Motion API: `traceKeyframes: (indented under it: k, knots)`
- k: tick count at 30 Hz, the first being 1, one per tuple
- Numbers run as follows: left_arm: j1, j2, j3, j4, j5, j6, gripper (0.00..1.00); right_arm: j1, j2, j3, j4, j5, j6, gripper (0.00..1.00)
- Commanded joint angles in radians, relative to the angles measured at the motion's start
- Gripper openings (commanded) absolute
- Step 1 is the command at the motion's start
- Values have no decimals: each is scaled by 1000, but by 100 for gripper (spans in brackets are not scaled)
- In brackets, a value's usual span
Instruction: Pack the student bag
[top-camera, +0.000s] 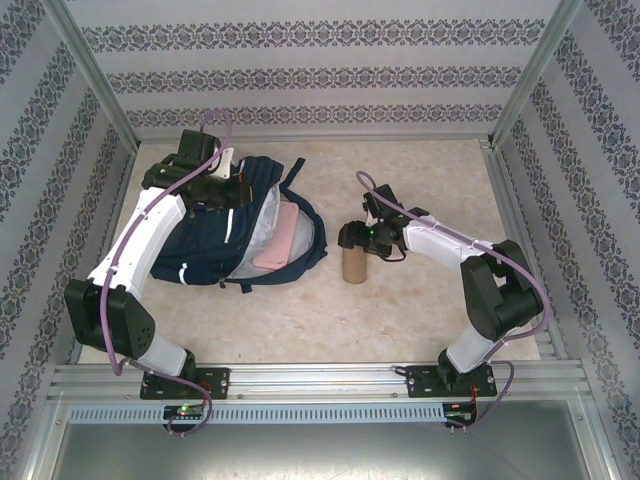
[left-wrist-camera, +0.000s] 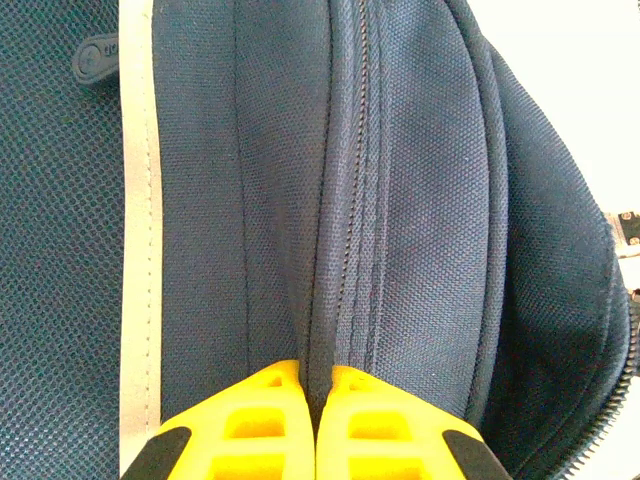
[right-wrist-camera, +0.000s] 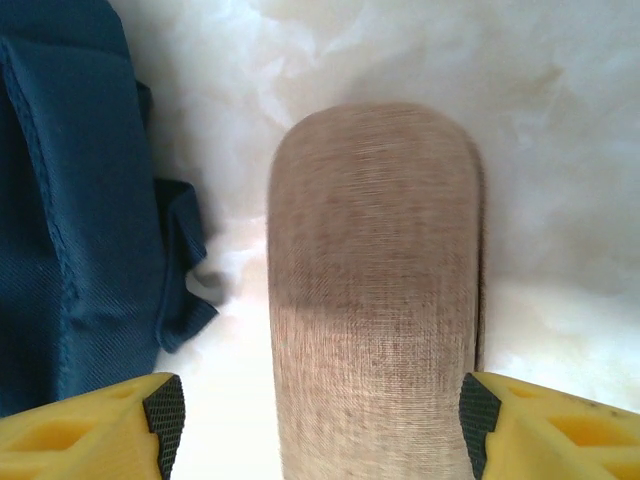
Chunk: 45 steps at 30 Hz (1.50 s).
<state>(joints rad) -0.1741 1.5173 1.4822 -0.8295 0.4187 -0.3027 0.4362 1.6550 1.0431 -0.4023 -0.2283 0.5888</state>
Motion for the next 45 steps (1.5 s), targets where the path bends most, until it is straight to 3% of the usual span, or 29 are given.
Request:
traceKeyframes:
  k: [1,7,23,28,35,39,45]
  knots:
    - [6,-35,-8,52,41,1,0,-5,38,52,-140,-12,-188,76]
    - [6,-41,-14,53,43,-4,0,15,117,80,-165,56,-141,81]
    - [6,-54,-25,47,40,1,0,57,227,174,-89,74,27,95]
    - [7,-60,-33,47,38,2,0,91,266,227,-154,148,32,88]
    - [8,-55,-37,59,43,-1,0,134,337,319,-232,214,51,87]
    - [9,-57,-32,57,43,-1,0,151,331,324,-240,241,63,68]
    - [13,-78,-34,65,35,-11,0,150,200,269,-249,289,65,53]
